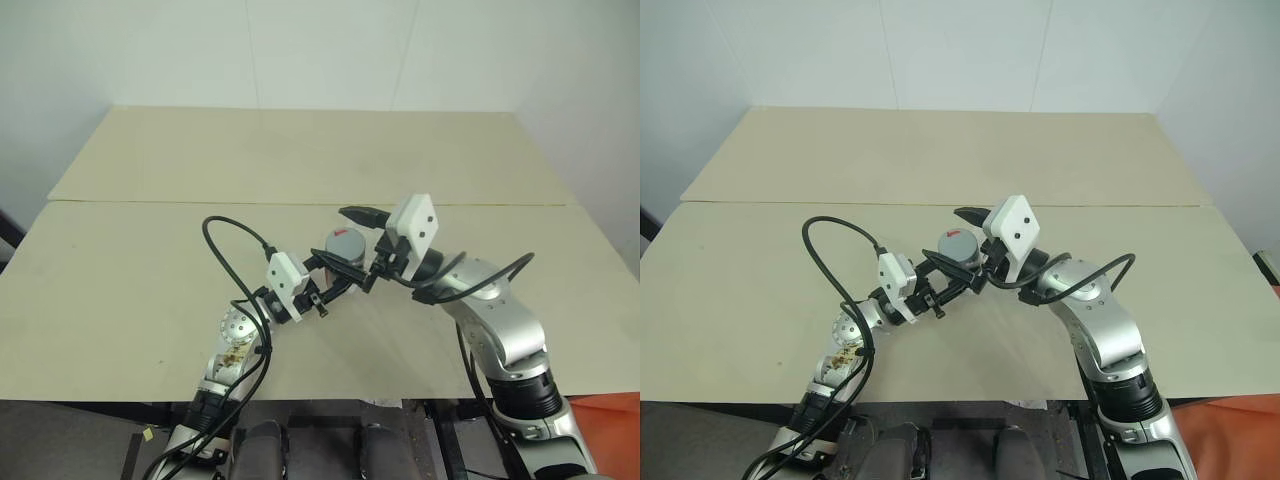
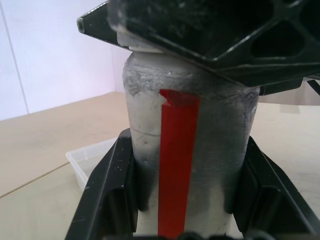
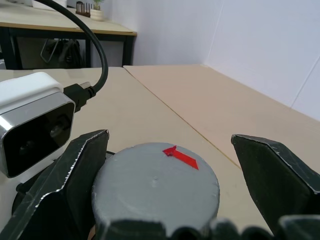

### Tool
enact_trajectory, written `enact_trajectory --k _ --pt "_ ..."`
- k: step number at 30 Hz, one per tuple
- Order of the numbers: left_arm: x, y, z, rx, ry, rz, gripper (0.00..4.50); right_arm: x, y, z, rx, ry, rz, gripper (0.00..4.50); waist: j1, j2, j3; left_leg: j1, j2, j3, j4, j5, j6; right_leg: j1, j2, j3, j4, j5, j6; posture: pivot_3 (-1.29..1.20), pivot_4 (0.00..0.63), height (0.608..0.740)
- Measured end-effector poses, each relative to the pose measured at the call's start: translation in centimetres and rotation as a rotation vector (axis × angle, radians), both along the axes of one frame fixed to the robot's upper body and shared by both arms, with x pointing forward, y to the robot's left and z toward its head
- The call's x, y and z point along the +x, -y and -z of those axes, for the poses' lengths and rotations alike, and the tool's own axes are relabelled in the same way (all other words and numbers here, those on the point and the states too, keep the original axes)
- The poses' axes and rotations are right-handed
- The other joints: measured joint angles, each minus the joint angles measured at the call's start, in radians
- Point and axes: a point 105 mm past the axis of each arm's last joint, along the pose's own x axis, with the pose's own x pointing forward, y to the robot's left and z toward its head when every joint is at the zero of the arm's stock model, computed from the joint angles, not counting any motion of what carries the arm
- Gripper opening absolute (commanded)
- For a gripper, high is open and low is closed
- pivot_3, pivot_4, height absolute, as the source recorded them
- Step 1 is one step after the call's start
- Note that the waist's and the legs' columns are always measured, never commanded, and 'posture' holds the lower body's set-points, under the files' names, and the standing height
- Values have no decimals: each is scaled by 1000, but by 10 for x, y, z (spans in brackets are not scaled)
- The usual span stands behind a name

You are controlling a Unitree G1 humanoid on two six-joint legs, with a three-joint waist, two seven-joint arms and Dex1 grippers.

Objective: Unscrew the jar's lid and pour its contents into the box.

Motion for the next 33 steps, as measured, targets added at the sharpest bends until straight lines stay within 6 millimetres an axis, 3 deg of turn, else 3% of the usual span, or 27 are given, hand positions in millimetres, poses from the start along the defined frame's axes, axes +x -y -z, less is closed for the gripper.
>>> enact_trajectory --k 33 --pt "3 -5 4 7 -14 -12 1962 -13 49 16 -77 -53 49 4470 1 0 0 0 0 0 0 0 0 0 0 0 0 0 0 0 150 740"
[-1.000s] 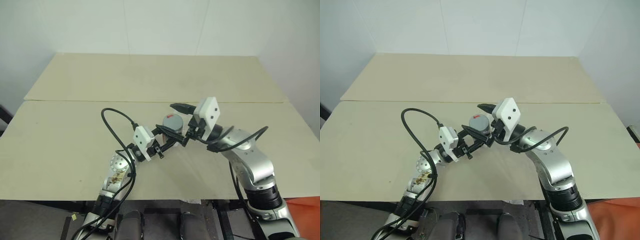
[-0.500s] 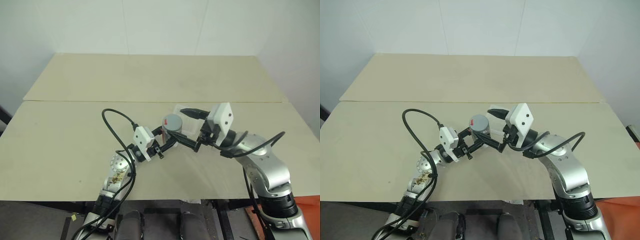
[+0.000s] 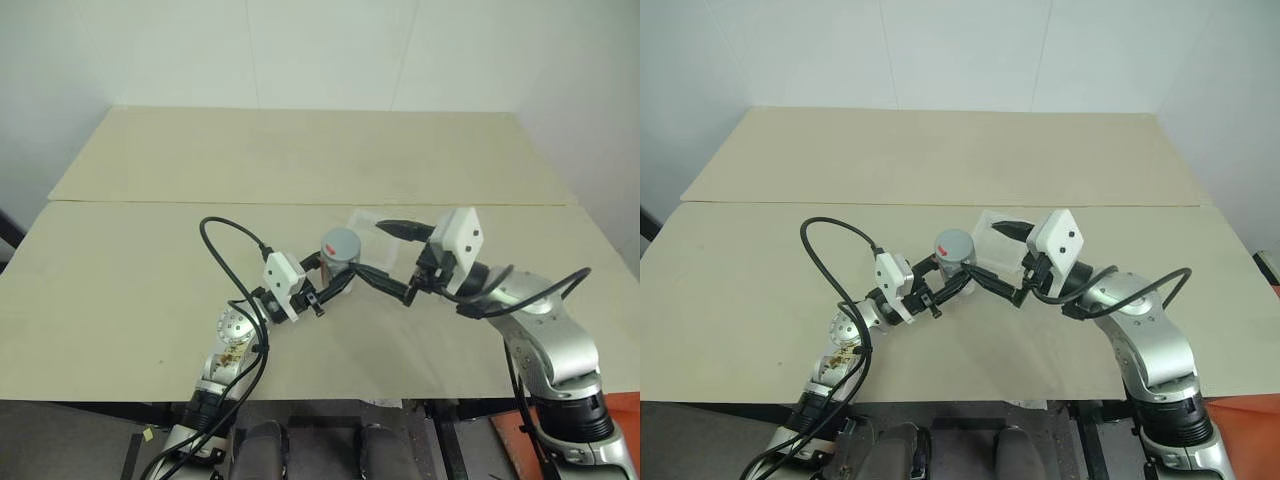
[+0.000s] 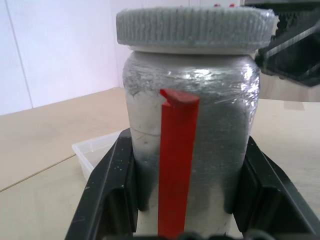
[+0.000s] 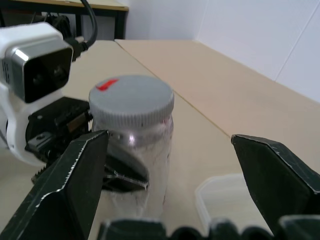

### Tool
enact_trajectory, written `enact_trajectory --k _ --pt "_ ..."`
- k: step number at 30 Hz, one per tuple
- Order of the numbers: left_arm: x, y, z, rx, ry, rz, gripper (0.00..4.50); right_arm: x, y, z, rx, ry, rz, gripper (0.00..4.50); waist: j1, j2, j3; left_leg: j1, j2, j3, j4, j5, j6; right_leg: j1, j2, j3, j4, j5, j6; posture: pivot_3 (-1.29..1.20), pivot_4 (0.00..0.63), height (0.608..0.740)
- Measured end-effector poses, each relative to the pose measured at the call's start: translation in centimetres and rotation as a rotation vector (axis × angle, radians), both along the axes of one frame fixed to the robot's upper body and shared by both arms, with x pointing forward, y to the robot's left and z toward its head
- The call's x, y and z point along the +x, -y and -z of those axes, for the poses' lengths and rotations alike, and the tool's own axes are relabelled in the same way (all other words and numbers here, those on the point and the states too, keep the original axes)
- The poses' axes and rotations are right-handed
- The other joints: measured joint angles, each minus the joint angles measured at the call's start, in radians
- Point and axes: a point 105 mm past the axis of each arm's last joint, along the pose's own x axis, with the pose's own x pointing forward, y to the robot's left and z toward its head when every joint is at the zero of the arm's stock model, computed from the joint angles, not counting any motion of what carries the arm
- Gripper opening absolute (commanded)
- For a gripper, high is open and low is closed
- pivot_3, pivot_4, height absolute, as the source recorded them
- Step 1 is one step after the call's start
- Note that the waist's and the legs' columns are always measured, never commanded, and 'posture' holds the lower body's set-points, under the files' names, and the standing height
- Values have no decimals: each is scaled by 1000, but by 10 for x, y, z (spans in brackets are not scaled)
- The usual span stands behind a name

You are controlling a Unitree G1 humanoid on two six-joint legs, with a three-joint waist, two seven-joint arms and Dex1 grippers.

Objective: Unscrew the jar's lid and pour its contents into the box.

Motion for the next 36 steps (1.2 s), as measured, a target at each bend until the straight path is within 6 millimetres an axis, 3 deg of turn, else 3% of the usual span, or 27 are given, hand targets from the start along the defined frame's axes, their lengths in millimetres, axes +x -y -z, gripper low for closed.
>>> enact_trajectory --k 11,20,33,36 --pt "-4 0 8 13 -19 10 1962 -18 -1 -2 -9 -22 -93 4470 0 0 0 0 0 0 0 0 0 0 0 0 0 0 0 0 150 740" --pt "-5 3 5 1 -2 14 1962 -13 -29 -9 61 -12 -121 4470 -1 0 0 0 0 0 0 0 0 0 0 0 0 0 0 0 150 740" --pt "-5 3 5 2 -2 11 1962 -3 -36 -5 67 -26 -104 4470 0 0 0 0 0 0 0 0 0 0 0 0 0 0 0 0 150 740" --pt "-5 3 5 2 -2 11 1962 -3 -37 -5 73 -29 -107 3914 0 0 0 0 0 0 0 0 0 0 0 0 0 0 0 0 150 740"
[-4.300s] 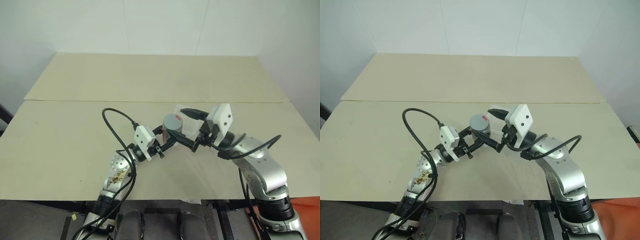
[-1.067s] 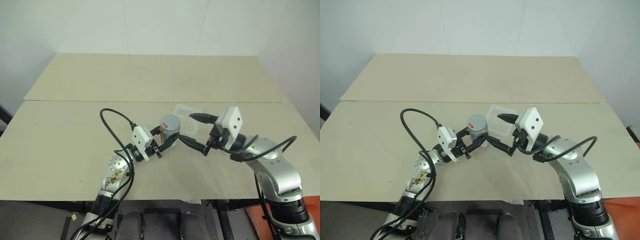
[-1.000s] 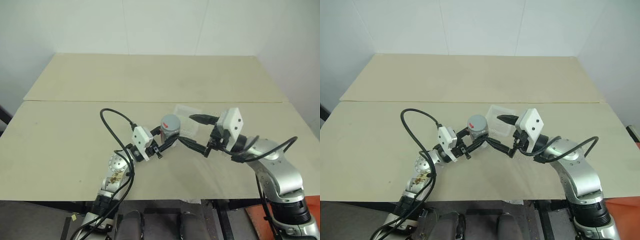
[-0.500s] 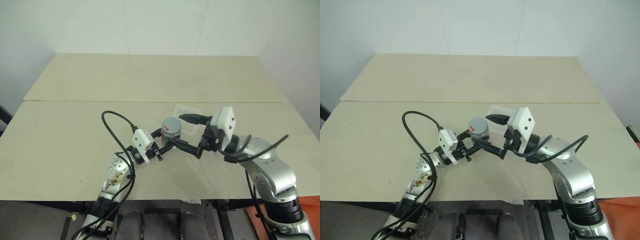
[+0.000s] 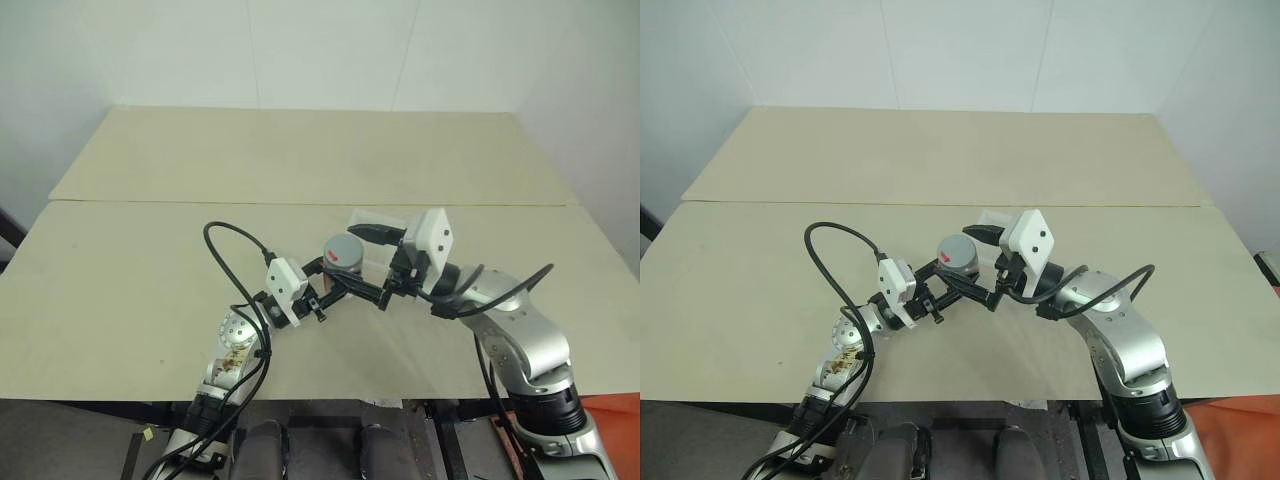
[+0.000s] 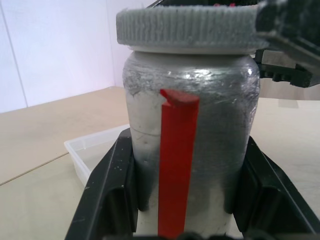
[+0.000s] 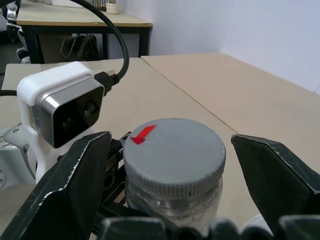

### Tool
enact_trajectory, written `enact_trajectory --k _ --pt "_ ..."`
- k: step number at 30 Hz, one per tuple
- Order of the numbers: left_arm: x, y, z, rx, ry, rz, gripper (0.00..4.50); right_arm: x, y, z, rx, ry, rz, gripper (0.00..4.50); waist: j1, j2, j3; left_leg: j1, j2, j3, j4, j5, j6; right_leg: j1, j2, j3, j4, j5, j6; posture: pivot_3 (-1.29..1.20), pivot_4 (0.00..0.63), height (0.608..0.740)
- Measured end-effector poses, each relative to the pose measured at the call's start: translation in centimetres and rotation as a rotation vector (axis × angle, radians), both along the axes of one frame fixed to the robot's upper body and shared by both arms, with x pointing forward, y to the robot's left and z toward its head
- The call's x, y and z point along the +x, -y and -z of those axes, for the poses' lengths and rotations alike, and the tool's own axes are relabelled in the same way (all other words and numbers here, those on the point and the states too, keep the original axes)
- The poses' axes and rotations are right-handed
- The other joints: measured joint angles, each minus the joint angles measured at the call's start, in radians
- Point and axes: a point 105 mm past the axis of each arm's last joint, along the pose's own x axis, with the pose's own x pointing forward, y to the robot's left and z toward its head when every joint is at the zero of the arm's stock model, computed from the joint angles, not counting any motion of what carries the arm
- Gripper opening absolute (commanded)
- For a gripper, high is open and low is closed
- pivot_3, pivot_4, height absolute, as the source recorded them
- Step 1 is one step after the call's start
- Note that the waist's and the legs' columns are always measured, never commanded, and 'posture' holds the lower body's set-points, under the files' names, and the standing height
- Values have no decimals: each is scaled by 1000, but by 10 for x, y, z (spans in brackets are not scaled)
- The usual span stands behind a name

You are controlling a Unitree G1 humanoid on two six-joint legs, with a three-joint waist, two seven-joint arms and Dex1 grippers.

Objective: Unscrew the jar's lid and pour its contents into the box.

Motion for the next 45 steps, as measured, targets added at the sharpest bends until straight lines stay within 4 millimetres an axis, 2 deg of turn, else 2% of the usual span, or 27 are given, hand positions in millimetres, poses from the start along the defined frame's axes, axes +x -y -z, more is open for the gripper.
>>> enact_trajectory --k 1,29,33,45 --pt "0 0 0 0 0 0 1962 0 0 0 0 0 -1 3623 0 0 0 0 0 0 0 0 0 0 0 0 0 0 0 0 150 740" --pt "0 0 1 8 1 -1 1962 1 0 2 -19 18 -6 3623 0 0 0 0 0 0 0 0 0 0 0 0 0 0 0 0 150 740" --pt "0 0 1 8 2 -1 1962 2 0 3 -17 13 -7 2821 0 0 0 0 0 0 0 0 0 0 0 0 0 0 0 0 150 740" --pt "0 0 1 9 2 1 1962 2 0 3 -17 13 -8 2821 0 0 0 0 0 0 0 0 0 0 0 0 0 0 0 0 150 740"
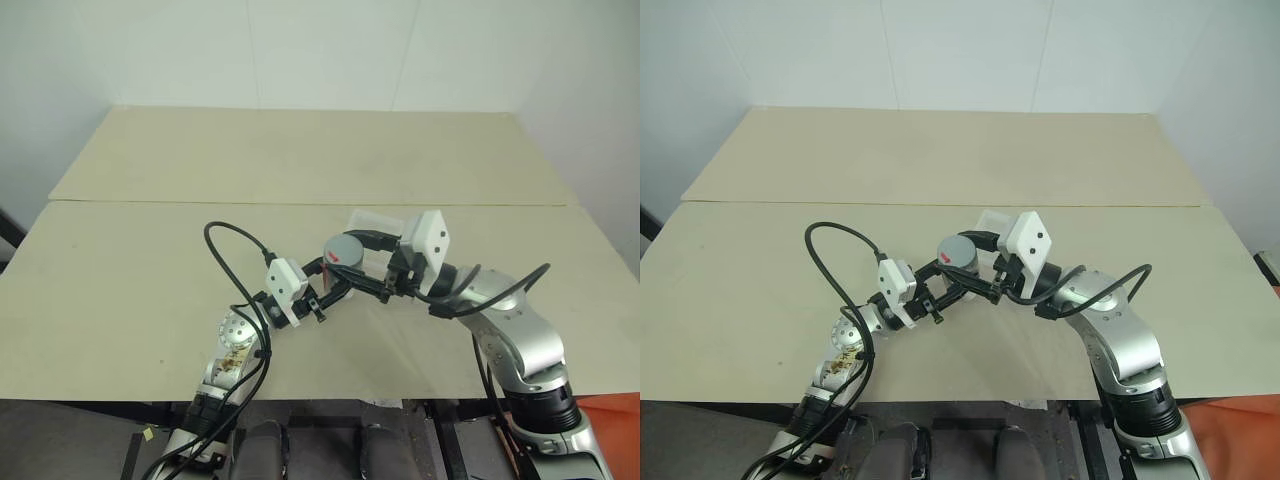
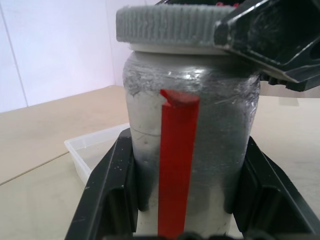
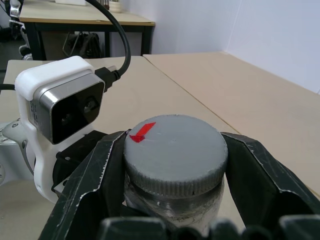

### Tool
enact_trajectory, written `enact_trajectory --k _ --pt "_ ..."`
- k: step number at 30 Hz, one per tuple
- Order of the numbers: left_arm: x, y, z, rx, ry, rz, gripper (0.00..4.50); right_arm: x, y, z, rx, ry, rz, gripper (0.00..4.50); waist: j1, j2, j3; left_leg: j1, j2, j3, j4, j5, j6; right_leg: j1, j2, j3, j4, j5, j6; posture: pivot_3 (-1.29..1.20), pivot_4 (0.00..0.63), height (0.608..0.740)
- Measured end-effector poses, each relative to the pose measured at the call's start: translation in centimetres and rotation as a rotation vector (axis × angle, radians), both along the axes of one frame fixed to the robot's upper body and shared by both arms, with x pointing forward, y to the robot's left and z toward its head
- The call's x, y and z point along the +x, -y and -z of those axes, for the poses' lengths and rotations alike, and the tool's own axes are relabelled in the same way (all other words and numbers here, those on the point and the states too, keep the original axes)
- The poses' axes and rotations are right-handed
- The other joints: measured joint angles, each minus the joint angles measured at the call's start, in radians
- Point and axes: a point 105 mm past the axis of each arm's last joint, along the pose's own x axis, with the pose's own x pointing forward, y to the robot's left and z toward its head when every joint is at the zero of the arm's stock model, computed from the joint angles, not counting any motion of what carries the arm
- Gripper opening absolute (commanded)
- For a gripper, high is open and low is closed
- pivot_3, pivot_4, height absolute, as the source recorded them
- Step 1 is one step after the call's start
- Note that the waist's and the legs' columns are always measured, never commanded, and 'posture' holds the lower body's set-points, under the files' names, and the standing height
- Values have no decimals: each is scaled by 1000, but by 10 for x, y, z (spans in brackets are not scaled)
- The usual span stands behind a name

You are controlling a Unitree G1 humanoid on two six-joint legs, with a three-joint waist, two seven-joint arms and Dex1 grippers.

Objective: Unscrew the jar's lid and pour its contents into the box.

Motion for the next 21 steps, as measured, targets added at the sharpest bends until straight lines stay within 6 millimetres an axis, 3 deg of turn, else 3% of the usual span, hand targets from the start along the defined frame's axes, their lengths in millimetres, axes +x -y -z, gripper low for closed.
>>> enact_trajectory --k 21 --pt "-1 2 -1 12 16 17 1962 0 10 -11 161 -154 -29 2821 0 0 0 0 0 0 0 0 0 0 0 0 0 0 0 0 150 740"
